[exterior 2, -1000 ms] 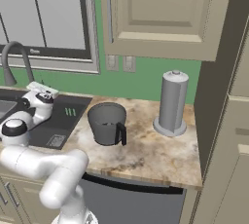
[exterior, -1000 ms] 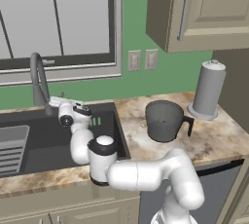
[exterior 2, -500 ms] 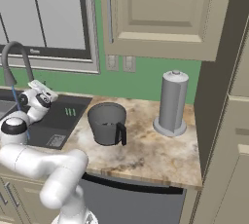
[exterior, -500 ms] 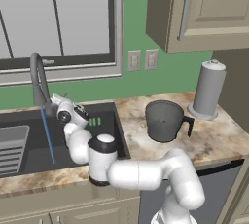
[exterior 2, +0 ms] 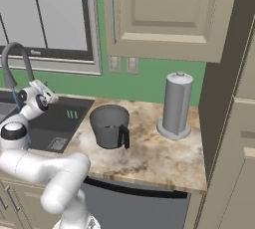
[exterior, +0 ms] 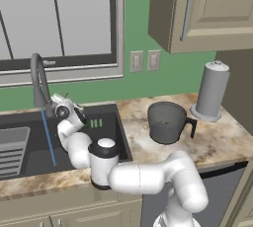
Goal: Turn on the sink faucet and place the jug under the water for a few seconds to fill it up.
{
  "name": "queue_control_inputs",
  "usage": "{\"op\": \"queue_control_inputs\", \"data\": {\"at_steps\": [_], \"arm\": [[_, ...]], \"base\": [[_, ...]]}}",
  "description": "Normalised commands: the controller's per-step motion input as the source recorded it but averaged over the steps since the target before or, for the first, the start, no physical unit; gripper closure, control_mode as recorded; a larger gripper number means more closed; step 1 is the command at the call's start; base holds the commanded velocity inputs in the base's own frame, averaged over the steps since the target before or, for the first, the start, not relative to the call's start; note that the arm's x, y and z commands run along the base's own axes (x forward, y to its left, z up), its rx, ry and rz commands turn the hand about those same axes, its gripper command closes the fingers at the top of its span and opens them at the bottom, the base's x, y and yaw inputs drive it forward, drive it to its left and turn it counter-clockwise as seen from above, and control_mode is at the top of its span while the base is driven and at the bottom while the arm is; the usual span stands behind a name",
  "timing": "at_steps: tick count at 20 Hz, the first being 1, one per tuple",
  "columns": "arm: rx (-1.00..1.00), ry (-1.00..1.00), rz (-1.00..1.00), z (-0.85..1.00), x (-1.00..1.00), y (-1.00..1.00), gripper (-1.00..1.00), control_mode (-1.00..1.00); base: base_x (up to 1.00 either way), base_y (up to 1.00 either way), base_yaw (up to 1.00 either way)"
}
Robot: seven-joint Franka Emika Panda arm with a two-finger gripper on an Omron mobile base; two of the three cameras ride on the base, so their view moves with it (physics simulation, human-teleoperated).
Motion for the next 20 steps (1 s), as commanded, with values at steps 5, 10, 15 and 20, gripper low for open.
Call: {"op": "queue_control_inputs", "data": {"at_steps": [5,10,15,20], "arm": [[0.0,0.0,-0.01,0.01,-0.51,-0.29,-1.0,-1.0],[0.0,0.0,0.0,0.27,-0.91,-0.38,-1.0,-1.0],[0.0,-0.02,0.0,0.41,-0.88,-0.31,-1.0,-1.0],[0.0,-0.05,0.0,0.23,-0.86,-0.4,-1.0,-1.0]], "base": [[0.0,0.0,0.0],[0.0,0.0,0.0],[0.0,0.0,0.0],[0.0,0.0,0.0]]}}
